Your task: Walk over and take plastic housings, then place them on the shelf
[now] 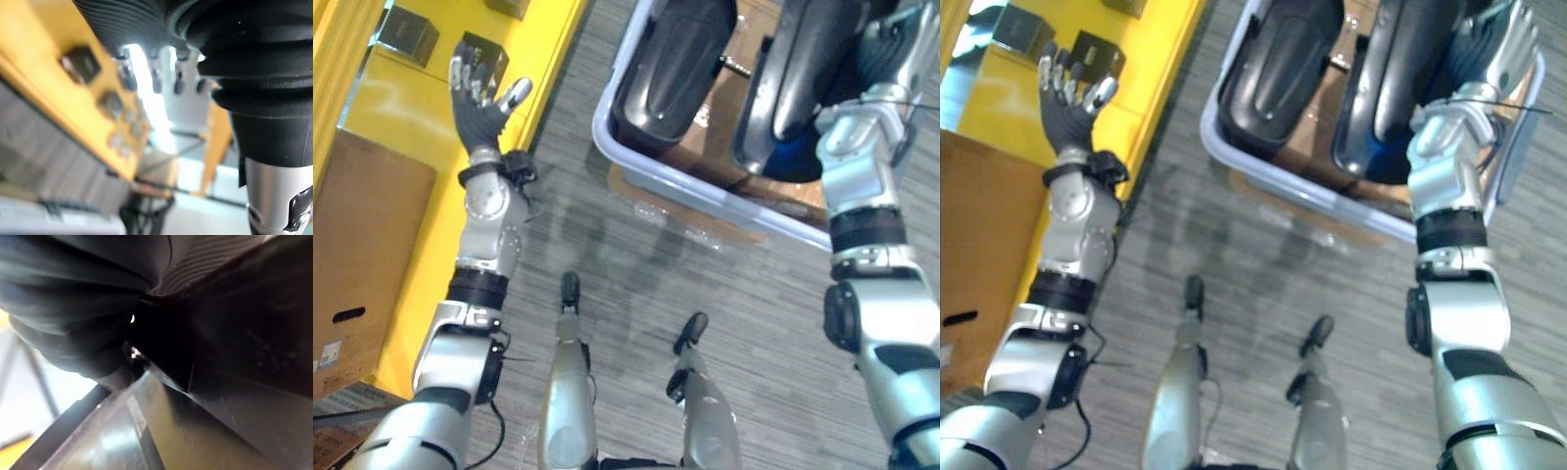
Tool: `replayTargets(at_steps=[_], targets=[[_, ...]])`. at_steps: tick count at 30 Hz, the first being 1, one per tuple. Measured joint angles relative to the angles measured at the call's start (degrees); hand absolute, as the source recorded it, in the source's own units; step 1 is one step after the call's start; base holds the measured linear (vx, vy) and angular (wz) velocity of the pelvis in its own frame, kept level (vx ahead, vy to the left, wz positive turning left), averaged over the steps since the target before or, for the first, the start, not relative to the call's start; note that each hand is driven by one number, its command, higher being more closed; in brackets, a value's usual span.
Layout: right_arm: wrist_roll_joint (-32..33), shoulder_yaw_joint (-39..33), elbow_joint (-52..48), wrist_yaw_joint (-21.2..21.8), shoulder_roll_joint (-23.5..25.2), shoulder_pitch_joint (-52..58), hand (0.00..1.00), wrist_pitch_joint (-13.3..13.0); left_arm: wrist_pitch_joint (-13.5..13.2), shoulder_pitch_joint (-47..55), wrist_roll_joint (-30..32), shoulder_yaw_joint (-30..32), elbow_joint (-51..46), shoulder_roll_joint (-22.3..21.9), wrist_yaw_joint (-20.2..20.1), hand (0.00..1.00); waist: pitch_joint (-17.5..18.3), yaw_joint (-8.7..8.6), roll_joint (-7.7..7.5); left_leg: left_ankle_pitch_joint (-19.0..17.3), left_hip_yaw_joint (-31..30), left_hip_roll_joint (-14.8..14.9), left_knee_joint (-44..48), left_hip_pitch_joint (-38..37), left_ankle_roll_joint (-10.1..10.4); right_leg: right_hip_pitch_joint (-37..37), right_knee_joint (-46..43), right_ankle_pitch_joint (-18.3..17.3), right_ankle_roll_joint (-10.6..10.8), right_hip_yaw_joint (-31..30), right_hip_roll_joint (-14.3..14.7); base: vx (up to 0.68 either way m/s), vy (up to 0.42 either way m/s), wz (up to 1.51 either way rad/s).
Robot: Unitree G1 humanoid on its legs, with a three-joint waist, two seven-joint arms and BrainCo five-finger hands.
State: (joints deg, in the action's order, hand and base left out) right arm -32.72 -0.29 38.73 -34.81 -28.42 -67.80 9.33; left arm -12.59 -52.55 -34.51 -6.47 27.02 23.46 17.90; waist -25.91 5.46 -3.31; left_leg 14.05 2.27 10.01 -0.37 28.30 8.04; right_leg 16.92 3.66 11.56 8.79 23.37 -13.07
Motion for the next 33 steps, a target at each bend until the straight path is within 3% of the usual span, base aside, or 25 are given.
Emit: replayTargets(at_steps=[5, 11, 22, 33], targets=[[-2.12, 2.33, -8.28, 0.14, 0.32, 4.44, 1.0, -1.5, 0.28, 0.3, -1.66, -4.85, -0.81, 1.08, -4.42, 0.0, 0.16, 0.07, 0.53, -1.2, 1.28, 0.01, 0.03, -4.64, -0.07, -3.63, -0.03, -0.14, 0.07, -1.06, -0.31, 0.0, 0.021, -0.1], [-2.74, 4.99, -13.8, 1.5, 1.25, 8.12, 1.0, -4.42, 1.61, 1.99, -1.3, -10.3, -1.63, 1.01, -9.4, 0.0, 2.85, -1.22, 2.75, -0.98, 2.42, 0.1, -1.42, -8.05, 0.13, -5.71, 0.02, -0.13, 0.13, -1.71, -0.34, 0.0, -0.005, -0.06], [-3.04, 8.18, -18.42, 4.97, 6.14, 11.74, 1.0, -6.59, 4.49, 3.75, -0.5, -16.61, -0.73, 0.76, -12.59, 0.0, 3.98, -3.17, 2.72, -0.82, 4.4, 0.22, -3.44, -12.42, 0.35, -8.54, 0.88, 0.01, 0.3, -2.96, -0.23, 0.01, -0.011, -0.06], [-3.06, 9.89, -20.83, 6.23, 12.84, 13.71, 1.0, -6.71, 5.82, 3.74, -0.36, -19.64, 5.33, -4.12, -12.2, 0.0, 4.37, -3.22, 2.04, -0.61, 4.34, 0.22, -4.05, -12.87, 0.42, -8.88, 0.92, 0.01, 0.31, -2.91, -0.17, 0.0, -0.001, 0.0]])
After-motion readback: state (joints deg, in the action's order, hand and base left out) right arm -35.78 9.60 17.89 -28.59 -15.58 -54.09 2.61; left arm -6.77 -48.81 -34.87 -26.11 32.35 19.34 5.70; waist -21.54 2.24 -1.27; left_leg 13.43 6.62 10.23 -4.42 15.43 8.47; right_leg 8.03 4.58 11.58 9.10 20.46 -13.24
